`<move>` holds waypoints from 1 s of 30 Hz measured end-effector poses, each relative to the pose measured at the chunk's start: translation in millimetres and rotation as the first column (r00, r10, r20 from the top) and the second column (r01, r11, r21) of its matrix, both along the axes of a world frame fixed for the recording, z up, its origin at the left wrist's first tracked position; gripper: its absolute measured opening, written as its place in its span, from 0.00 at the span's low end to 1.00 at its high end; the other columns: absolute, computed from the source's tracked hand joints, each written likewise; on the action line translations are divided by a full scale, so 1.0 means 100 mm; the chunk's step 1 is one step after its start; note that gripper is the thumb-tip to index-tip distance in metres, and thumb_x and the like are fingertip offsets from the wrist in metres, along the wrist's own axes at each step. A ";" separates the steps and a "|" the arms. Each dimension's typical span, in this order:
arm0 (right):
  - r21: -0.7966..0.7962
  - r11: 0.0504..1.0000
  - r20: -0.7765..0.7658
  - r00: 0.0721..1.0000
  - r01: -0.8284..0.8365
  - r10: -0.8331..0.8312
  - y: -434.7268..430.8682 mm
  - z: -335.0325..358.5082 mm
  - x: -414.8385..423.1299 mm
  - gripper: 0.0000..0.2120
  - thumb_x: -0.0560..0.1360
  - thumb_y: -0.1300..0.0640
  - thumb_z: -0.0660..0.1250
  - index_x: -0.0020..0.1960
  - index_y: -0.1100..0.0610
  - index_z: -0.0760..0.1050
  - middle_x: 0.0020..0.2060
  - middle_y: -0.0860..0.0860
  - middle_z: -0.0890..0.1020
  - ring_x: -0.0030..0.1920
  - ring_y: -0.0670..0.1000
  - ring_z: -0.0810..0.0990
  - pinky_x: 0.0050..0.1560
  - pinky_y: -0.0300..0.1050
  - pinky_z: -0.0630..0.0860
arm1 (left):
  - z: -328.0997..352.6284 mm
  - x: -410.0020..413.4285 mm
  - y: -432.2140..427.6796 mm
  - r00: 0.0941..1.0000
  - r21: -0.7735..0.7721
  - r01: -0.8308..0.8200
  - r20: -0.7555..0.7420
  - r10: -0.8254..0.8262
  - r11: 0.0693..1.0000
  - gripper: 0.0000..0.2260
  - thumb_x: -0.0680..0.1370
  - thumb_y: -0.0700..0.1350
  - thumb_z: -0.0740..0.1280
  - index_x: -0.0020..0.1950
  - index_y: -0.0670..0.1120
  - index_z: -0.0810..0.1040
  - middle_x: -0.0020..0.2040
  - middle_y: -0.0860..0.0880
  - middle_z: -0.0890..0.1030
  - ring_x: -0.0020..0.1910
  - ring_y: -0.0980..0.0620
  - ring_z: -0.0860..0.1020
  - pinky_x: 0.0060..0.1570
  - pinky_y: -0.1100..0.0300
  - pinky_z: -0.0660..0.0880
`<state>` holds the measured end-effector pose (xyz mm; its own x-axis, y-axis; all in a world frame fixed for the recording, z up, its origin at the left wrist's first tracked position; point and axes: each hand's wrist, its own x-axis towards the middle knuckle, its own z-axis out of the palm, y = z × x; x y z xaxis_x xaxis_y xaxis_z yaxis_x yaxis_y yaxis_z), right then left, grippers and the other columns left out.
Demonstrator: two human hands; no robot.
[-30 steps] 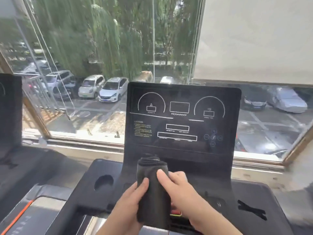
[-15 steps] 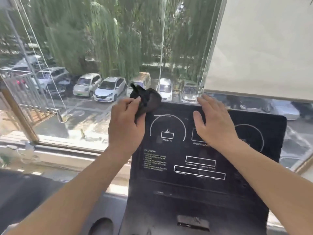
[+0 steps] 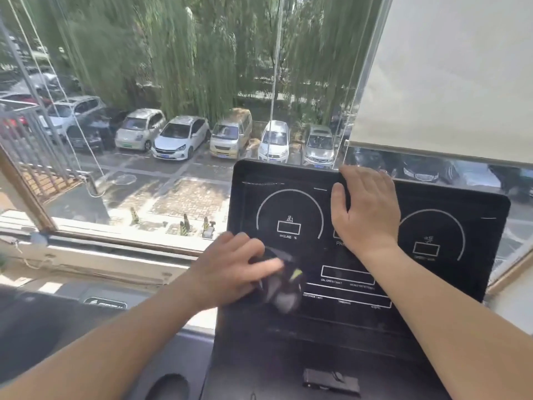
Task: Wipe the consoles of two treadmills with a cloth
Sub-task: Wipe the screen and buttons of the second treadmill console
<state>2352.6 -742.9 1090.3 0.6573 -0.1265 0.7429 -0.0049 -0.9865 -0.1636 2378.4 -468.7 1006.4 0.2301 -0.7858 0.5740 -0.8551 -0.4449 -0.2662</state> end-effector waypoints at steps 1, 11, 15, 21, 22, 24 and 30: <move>0.008 1.000 0.009 1.000 0.005 -0.005 0.01 0.00 0.01 0.20 0.83 0.50 0.59 0.70 0.57 0.78 0.65 0.54 0.83 0.70 0.58 0.77 0.81 0.57 0.60 | 0.19 0.12 -0.03 0.993 -0.158 -0.107 -0.057 0.100 0.982 0.22 0.71 0.44 0.68 0.65 0.51 0.83 0.50 0.45 0.80 0.45 0.41 0.77 0.42 0.47 0.74; -0.025 0.999 0.039 0.999 -0.023 0.024 -0.05 -0.01 0.00 0.20 0.83 0.52 0.60 0.70 0.58 0.79 0.64 0.55 0.84 0.69 0.59 0.78 0.79 0.59 0.63 | -0.68 -0.54 -0.28 0.996 0.109 0.053 -0.078 -0.044 0.993 0.20 0.71 0.43 0.70 0.62 0.56 0.80 0.57 0.47 0.82 0.46 0.44 0.80 0.40 0.52 0.74; -0.026 1.000 0.040 0.999 -0.010 0.011 -0.06 -0.03 0.03 0.20 0.83 0.51 0.60 0.70 0.58 0.79 0.64 0.55 0.84 0.69 0.59 0.78 0.79 0.60 0.63 | -0.22 -0.04 0.07 0.996 -0.093 -0.093 -0.013 0.093 0.991 0.24 0.69 0.40 0.67 0.65 0.50 0.79 0.57 0.42 0.81 0.48 0.39 0.80 0.43 0.47 0.77; 0.014 1.000 0.018 1.000 -0.008 0.007 -0.02 -0.02 0.05 0.21 0.83 0.50 0.58 0.69 0.58 0.80 0.65 0.54 0.84 0.69 0.58 0.78 0.80 0.57 0.62 | -0.21 -0.24 -0.55 0.818 -0.584 -0.567 -0.482 0.313 0.582 0.27 0.70 0.39 0.72 0.70 0.46 0.76 0.61 0.41 0.72 0.57 0.40 0.72 0.55 0.48 0.76; 0.026 0.999 -0.014 0.999 -0.035 0.035 -0.04 0.00 0.02 0.22 0.83 0.49 0.57 0.71 0.57 0.79 0.67 0.53 0.83 0.71 0.56 0.77 0.80 0.57 0.61 | -0.32 -0.38 -0.67 0.861 -0.539 -0.486 -0.431 0.271 0.688 0.27 0.70 0.40 0.70 0.69 0.47 0.76 0.60 0.42 0.73 0.55 0.40 0.74 0.53 0.47 0.78; 0.026 0.994 -0.088 0.990 -0.110 0.112 -0.14 0.08 -0.07 0.25 0.83 0.48 0.55 0.75 0.55 0.77 0.72 0.51 0.81 0.75 0.54 0.75 0.81 0.56 0.62 | -0.50 -0.54 -0.77 0.974 -0.280 -0.167 -0.199 0.113 0.945 0.24 0.71 0.42 0.67 0.67 0.51 0.77 0.59 0.44 0.77 0.50 0.41 0.78 0.45 0.48 0.78; -0.026 0.992 -0.147 0.981 0.126 -0.129 -0.74 0.23 -0.38 0.28 0.84 0.44 0.51 0.73 0.56 0.77 0.70 0.54 0.82 0.74 0.57 0.75 0.82 0.63 0.57 | 0.38 0.10 -0.86 0.948 -0.451 -0.315 -0.185 0.258 0.835 0.26 0.69 0.42 0.71 0.68 0.49 0.78 0.58 0.42 0.78 0.52 0.37 0.76 0.46 0.43 0.77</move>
